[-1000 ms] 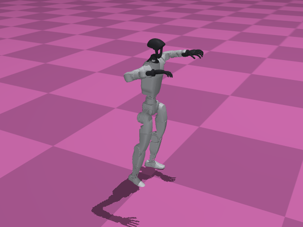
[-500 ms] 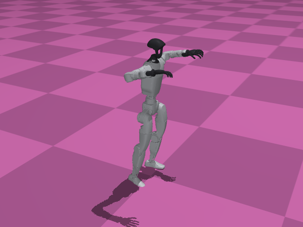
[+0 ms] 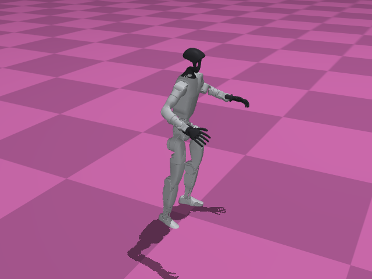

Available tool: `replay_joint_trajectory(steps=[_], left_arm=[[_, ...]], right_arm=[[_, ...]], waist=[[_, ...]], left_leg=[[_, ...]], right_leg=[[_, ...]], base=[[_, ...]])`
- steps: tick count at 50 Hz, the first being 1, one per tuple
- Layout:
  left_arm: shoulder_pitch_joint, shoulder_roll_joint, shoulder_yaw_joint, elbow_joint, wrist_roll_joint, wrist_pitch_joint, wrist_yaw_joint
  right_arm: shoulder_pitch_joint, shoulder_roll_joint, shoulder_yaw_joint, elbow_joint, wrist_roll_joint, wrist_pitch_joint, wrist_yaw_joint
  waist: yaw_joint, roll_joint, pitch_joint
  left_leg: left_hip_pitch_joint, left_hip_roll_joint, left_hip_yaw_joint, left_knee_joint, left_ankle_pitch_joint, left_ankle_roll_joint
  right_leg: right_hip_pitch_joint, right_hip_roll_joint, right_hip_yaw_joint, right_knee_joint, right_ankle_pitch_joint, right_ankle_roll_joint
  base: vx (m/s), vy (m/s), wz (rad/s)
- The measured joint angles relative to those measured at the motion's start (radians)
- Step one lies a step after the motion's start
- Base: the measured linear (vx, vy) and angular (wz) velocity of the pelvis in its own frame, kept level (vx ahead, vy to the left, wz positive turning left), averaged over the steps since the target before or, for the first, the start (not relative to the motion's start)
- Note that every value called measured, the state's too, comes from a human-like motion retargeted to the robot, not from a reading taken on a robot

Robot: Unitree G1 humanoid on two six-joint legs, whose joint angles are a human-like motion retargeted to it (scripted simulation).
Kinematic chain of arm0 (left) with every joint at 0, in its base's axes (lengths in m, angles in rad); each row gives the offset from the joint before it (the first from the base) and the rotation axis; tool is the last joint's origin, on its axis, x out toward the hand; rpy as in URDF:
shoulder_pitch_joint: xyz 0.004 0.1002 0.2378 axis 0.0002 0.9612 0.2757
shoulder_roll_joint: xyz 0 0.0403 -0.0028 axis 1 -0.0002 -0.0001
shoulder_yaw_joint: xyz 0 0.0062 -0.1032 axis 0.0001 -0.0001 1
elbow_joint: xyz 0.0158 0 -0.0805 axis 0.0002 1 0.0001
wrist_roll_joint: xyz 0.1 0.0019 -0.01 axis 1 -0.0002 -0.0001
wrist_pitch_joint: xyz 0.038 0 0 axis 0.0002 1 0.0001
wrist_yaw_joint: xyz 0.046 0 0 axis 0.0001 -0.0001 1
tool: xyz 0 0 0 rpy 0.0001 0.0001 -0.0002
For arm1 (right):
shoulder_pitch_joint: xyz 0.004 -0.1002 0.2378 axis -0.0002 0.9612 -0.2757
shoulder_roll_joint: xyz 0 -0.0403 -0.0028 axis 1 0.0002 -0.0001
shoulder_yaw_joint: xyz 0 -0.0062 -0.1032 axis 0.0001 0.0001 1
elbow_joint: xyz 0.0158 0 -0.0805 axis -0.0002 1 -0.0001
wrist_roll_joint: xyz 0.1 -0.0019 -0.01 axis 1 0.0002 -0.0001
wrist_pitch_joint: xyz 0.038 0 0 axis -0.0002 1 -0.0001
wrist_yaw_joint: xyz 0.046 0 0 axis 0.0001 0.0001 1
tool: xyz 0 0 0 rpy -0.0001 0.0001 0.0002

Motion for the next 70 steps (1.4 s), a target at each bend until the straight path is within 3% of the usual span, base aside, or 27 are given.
replay_joint_trajectory(steps=[3,8,12,17,20,25,28,30,33,38,44,50,52,57,65,70], left_arm=[[-0.117,-0.216,-0.128,0.394,-0.042,0.07,-0.006],[-0.218,-0.484,-0.142,0.885,0.022,0.106,-0.149],[-0.17,-0.589,-0.12,0.903,0.063,0.095,-0.147],[-0.082,-0.64,-0.139,0.787,-0.013,0.075,-0.096],[-0.049,-0.648,-0.151,0.762,-0.074,0.076,-0.088],[-0.028,-0.642,-0.186,0.776,-0.106,0.076,-0.087],[-0.051,-0.621,-0.22,0.759,-0.084,0.102,-0.074],[-0.058,-0.602,-0.244,0.747,-0.036,0.1,-0.058],[-0.066,-0.578,-0.266,0.725,0.041,0.091,-0.026],[-0.066,-0.562,-0.273,0.676,0.056,0.076,0.005],[-0.058,-0.564,-0.324,0.645,-0.006,0.047,0.026],[-0.13,-0.597,-0.338,0.687,0.14,0.062,0.031],[-0.141,-0.605,-0.332,0.684,0.187,0.073,0.029],[-0.133,-0.6,-0.329,0.659,0.211,0.093,0.011],[-0.115,-0.593,-0.27,0.735,0.147,0.124,-0.023],[-0.118,-0.612,-0.22,0.787,0.106,0.134,-0.039]], right_arm=[[-0.14,0.196,0.173,0.309,0.126,0.046,-0.063],[-0.281,0.452,0.293,0.755,0.198,0.089,0.058],[-0.265,0.571,0.351,0.856,0.141,0.09,0.07],[-0.216,0.64,0.448,0.844,0.095,0.091,-0.01],[-0.195,0.649,0.491,0.824,0.085,0.092,-0.032],[-0.157,0.627,0.517,0.782,0.127,0.047,-0.037],[-0.165,0.616,0.525,0.765,0.131,0.065,-0.014],[-0.16,0.61,0.538,0.753,0.12,0.052,-0.013],[-0.155,0.602,0.564,0.738,0.078,0.034,-0.02],[-0.171,0.58,0.595,0.712,0.017,0.031,-0.025],[-0.162,0.57,0.606,0.675,-0.012,0.04,-0.032],[-0.153,0.53,0.641,0.658,-0.081,0.032,-0.005],[-0.154,0.509,0.666,0.663,-0.113,0.035,0.009],[-0.175,0.481,0.703,0.695,-0.146,0.057,0.033],[-0.188,0.52,0.612,0.746,-0.068,0.081,0.027],[-0.187,0.523,0.579,0.744,-0.046,0.074,0.034]], waist=[[-0.01,0.002,0.018],[-0.019,0.002,0.052],[0.013,-0.014,0.08],[0.038,-0.041,0.082],[0.03,-0.043,0.065],[-0.041,-0.012,0.041],[-0.015,0.002,0.077],[-0.019,0.007,0.095],[-0.028,0.001,0.114],[-0.063,0.008,0.145],[-0.094,0.004,0.169],[-0.019,0.035,0.179],[0.005,0.041,0.174],[0.024,0.026,0.147],[0.002,-0.021,0.082],[-0.001,-0.005,0.077]], left_leg=[[-0.003,0.002,-0.003,0.002,0.006,0.007],[-0.025,-0.004,-0.025,0.013,0.016,0.015],[-0.054,-0.012,0.047,0.038,0.002,0.026],[-0.069,0.006,0.36,0.067,-0.001,0.039],[-0.06,0.007,0.453,0.038,0.021,0.027],[-0.127,0.049,0.307,0.138,-0.058,-0.004],[-0.034,0.02,0.219,-0.038,0.01,-0.013],[-0.02,0.02,0.154,-0.048,0.017,-0.022],[-0.015,0.005,0.053,-0.049,0.023,-0.033],[-0.009,-0.022,-0.128,-0.071,0.041,-0.043],[-0.001,-0.089,-0.376,-0.138,0.096,-0.024],[-0.041,-0.13,-0.54,-0.198,0.169,-0.007],[-0.065,-0.129,-0.458,-0.188,0.157,0.002],[-0.117,-0.093,-0.069,-0.115,0.089,0.011],[-0.095,-0.016,0.387,-0.067,0.032,-0.02],[-0.07,0.0,0.354,-0.118,0.06,-0.045]], right_leg=[[0.003,0.001,-0.006,-0.004,-0.004,-0.009],[-0.008,-0.004,-0.017,-0.001,-0.006,-0.014],[-0.019,-0.024,-0.037,-0.006,0.0,-0.007],[-0.02,-0.051,-0.119,-0.018,0.004,0.0],[-0.01,-0.049,-0.185,-0.015,-0.005,0.001],[0.022,-0.038,-0.346,0.08,-0.051,-0.028],[-0.019,-0.047,-0.305,0.248,-0.077,-0.102],[-0.068,-0.046,-0.222,0.374,-0.107,-0.122],[-0.142,-0.015,-0.056,0.456,-0.128,-0.104],[-0.159,0.041,0.14,0.296,-0.108,-0.086],[-0.129,0.096,0.492,0.094,0.025,-0.052],[-0.093,0.03,0.268,0.072,0.013,-0.052],[-0.085,0.01,0.188,0.065,0.01,-0.04],[-0.077,-0.03,-0.002,0.057,0.004,-0.011],[-0.029,-0.042,-0.297,0.02,-0.003,0.011],[0.032,-0.02,-0.452,0.037,-0.022,-0.017]], base=[[-0.05,-0.07,0.04],[-0.06,-0.06,0.1],[-0.03,-0.02,0.25],[0.01,0.04,0.84],[0.06,0.1,1.17],[0.09,0.13,1.66],[0.1,0.08,1.13],[0.1,0.05,1.68],[0.1,0.01,1.8],[0.09,-0.05,1.97],[0.06,-0.13,2.22],[-0.01,-0.17,2.03],[-0.03,-0.16,2.05],[0.0,-0.12,2.04],[0.06,-0.02,1.88],[0.1,0.09,1.55]])
